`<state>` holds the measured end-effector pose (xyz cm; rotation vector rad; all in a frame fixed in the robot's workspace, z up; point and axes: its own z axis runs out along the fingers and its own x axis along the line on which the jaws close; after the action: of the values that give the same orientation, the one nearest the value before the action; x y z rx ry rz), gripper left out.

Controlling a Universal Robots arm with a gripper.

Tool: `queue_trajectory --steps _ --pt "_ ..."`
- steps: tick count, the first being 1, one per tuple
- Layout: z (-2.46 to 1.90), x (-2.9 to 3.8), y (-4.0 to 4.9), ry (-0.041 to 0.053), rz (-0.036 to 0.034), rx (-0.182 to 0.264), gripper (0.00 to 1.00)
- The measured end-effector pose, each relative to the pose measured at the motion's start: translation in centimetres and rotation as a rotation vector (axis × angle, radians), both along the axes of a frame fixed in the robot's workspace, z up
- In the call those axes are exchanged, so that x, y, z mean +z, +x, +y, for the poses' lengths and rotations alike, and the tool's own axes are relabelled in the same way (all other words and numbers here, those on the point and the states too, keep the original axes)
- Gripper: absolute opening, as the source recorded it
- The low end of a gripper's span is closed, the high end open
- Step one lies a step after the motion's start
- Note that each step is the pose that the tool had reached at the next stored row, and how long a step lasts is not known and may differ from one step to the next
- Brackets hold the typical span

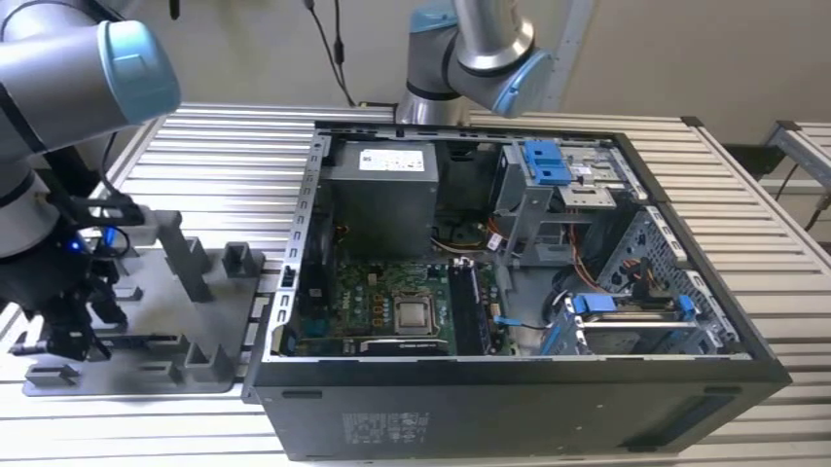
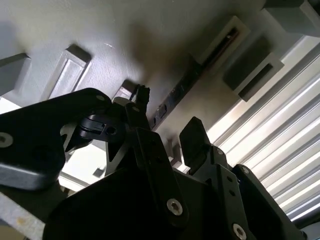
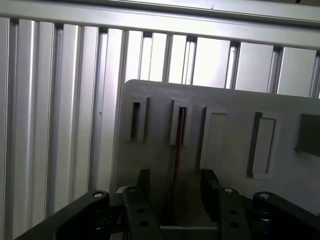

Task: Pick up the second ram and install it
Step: 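Pick up the second ram and move it above second insertion slot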

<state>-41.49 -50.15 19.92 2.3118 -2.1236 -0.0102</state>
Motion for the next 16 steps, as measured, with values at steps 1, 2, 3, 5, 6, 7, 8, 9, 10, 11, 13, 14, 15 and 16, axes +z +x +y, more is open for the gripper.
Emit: queue_trajectory --steps 1,2,3,5,6,7,8,9,10,11,13,14,15,16 --pt "0.00 -0.10 -0.01 0.0000 0.0000 0.000 0.54" --pt "0.00 -0.20 -0.01 0.0001 -0.0001 0.000 0.54" --pt "0.00 -0.27 -0.02 -0.0001 0.0000 0.000 0.54" --pt "0.00 -0.39 -0.03 -0.0001 0.0001 -0.002 0.54" --pt "0.00 -0.44 -0.03 0.0000 0.0000 -0.003 0.54" --pt "0.00 -0.47 -0.03 -0.0001 0.0001 -0.005 0.54" --pt "0.00 -0.47 -0.03 -0.0001 0.0000 -0.007 0.54" --pt "0.00 -0.47 -0.03 -0.0001 0.0001 -0.008 0.54" --pt "0.00 -0.47 -0.03 -0.0001 0.0001 -0.009 0.54" --pt "0.00 -0.47 -0.03 -0.0001 0.0001 -0.010 0.54" --pt "0.00 -0.48 -0.03 0.0000 0.0000 -0.012 0.54" --pt "0.00 -0.48 -0.03 0.0000 0.0000 -0.012 0.51" --pt "0.00 -0.48 -0.03 0.0000 0.0000 -0.013 0.45" --pt "0.00 -0.48 -0.03 0.0000 0.0000 -0.014 0.45"
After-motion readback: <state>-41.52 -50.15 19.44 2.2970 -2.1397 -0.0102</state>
